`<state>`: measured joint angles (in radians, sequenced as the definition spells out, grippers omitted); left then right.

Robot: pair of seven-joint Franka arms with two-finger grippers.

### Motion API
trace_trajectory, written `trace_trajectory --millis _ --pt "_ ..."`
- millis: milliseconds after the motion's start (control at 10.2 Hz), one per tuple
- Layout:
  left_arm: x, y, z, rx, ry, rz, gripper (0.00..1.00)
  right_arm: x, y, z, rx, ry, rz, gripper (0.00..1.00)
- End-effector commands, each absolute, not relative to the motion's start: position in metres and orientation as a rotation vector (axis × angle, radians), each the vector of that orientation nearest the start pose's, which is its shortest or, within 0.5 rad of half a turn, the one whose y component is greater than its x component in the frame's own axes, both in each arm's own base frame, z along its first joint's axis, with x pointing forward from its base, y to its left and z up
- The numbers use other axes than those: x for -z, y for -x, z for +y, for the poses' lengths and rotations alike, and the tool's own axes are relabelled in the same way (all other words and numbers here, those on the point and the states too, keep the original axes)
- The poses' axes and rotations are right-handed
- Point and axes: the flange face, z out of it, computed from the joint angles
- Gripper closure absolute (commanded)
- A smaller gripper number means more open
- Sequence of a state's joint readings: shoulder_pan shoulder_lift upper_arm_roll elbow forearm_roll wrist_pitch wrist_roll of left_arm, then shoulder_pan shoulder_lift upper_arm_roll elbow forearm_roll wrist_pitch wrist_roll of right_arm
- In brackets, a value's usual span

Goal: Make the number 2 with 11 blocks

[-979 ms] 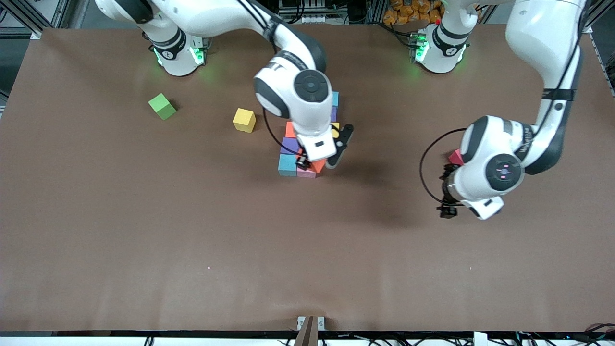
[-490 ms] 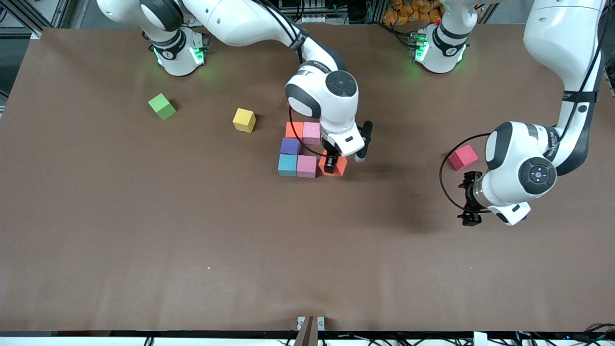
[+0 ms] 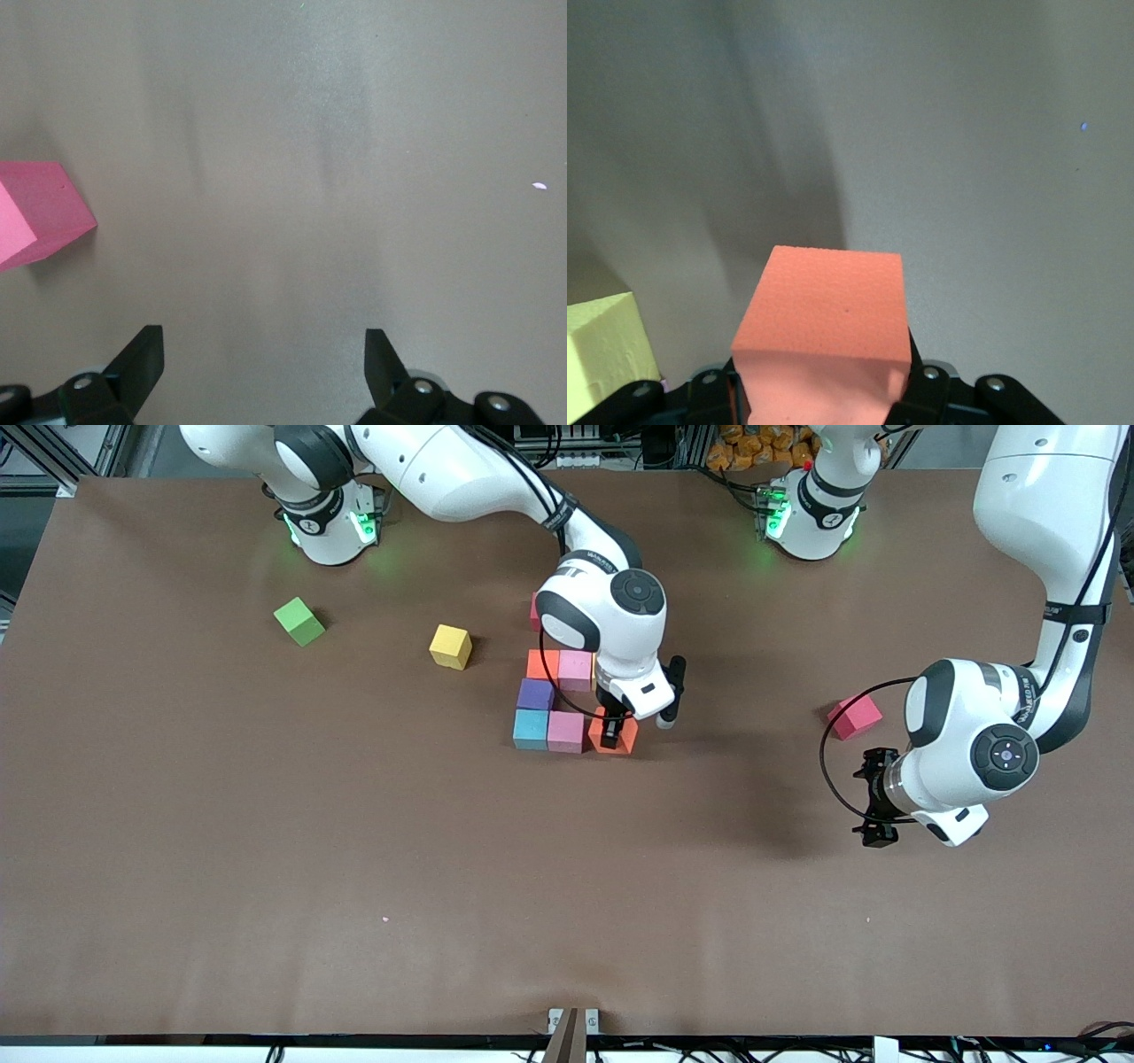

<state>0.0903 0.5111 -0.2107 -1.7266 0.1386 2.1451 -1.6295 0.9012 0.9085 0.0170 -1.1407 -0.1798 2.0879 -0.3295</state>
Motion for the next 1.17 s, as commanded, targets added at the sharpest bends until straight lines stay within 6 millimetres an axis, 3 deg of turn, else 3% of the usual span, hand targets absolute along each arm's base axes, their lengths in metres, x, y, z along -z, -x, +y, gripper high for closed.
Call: trace_trajectory --millis 0,587,685,979,1077 --pt "-0.290 -0.655 -0.062 -0.054 2.324 -2.023 0.00 -0.241 -0.471 0.603 0.081 2.571 -2.047 0.73" --pt "-0.291 -0.654 -0.065 -0.058 2.327 -2.026 0.00 -0.229 -0.470 0.598 0.052 2.577 -2.050 0.73" --pt "-0.291 -0.654 -0.068 -0.058 2.330 -2.022 0.00 -0.229 -0.469 0.599 0.050 2.576 -2.052 0.69" --pt "-0.292 -0.655 -0.068 -0.054 2.330 -2.026 0.00 -0.229 -0.468 0.599 0.054 2.601 -2.020 0.40" --pt "-0.292 -0.654 -0.069 -0.054 2.330 -2.026 0.00 -0.229 -0.468 0.600 0.061 2.599 -2.022 0.36"
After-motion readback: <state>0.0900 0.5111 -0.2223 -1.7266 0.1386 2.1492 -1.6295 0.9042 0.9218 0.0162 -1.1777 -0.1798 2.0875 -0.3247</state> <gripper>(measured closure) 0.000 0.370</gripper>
